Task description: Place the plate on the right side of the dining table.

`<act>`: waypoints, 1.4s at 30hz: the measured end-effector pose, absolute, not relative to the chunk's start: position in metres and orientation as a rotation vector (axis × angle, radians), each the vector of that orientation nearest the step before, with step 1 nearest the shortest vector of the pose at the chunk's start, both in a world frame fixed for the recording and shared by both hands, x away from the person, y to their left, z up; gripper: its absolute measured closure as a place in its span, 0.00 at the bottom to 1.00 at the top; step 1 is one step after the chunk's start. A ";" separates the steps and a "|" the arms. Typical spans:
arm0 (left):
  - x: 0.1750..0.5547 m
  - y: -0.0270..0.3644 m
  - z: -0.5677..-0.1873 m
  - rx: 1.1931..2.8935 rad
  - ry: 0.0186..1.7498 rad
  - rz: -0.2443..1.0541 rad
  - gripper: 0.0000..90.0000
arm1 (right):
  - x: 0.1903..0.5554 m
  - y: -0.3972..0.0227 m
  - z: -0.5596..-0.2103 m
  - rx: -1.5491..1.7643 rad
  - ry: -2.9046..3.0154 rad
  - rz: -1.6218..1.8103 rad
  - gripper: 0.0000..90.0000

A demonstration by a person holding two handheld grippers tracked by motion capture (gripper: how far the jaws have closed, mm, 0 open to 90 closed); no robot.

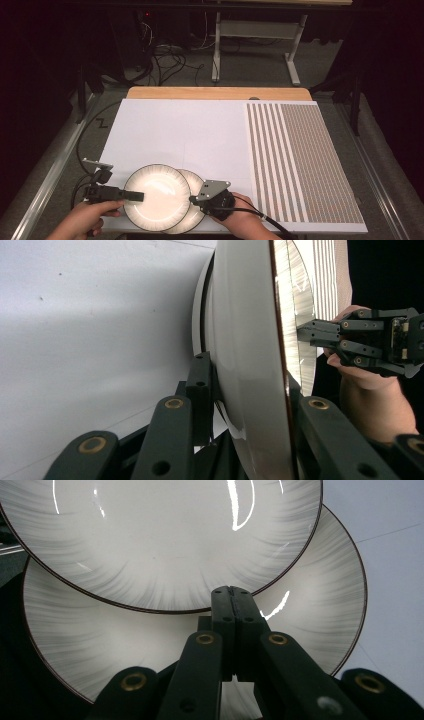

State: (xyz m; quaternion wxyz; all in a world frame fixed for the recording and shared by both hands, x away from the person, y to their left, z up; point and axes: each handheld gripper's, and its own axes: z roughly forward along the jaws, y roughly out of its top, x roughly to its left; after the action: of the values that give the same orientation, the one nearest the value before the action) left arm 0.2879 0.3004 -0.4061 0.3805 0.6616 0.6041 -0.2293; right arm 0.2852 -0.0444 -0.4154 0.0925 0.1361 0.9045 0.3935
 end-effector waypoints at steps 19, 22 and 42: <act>0.285 0.299 -0.401 1.697 1.538 -0.542 0.84 | 0.287 -0.053 -0.407 0.419 2.672 1.223 1.00; 0.284 0.299 -0.401 1.692 1.536 -0.525 0.84 | 0.289 -0.057 -0.404 0.428 2.667 1.236 0.99; 0.281 0.301 -0.394 1.683 1.499 -0.440 0.86 | 0.298 -0.088 -0.391 0.539 2.584 1.333 0.82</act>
State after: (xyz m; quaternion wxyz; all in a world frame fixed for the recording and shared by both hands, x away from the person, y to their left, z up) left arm 0.2811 0.3010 -0.3938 0.4102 0.6685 0.5953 -0.1746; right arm 0.2982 -0.0877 -0.3915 0.0920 0.1816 0.8702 0.4487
